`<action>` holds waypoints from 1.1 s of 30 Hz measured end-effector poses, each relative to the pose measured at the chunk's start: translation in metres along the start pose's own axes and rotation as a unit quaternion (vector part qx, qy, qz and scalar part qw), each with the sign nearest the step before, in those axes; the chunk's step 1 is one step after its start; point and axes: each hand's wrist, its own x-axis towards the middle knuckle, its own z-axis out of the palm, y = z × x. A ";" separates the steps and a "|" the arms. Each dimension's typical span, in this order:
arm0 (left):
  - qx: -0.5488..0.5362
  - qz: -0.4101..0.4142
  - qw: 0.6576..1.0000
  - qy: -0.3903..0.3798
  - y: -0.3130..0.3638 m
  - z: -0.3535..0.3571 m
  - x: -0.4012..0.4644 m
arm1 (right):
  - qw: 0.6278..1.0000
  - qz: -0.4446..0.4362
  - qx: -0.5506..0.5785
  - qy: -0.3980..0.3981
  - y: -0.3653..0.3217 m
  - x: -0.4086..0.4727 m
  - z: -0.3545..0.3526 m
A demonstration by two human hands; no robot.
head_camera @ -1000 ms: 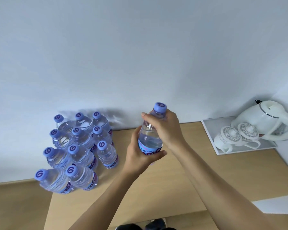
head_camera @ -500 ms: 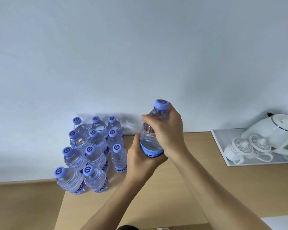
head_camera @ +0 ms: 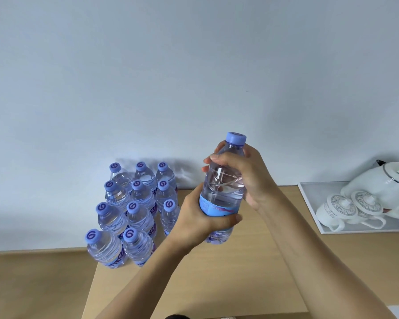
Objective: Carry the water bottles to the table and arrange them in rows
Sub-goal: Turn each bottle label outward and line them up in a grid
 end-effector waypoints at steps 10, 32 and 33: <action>0.016 0.027 0.993 0.117 0.009 0.012 -0.002 | 0.973 -0.091 -0.134 0.165 0.008 -0.005 0.025; -0.047 -0.015 0.998 0.032 0.024 0.003 -0.005 | 0.986 -0.091 -0.117 0.081 -0.010 -0.002 0.014; -0.042 -0.008 0.998 0.052 0.024 0.005 -0.004 | 0.982 -0.101 -0.128 0.095 -0.009 -0.003 0.017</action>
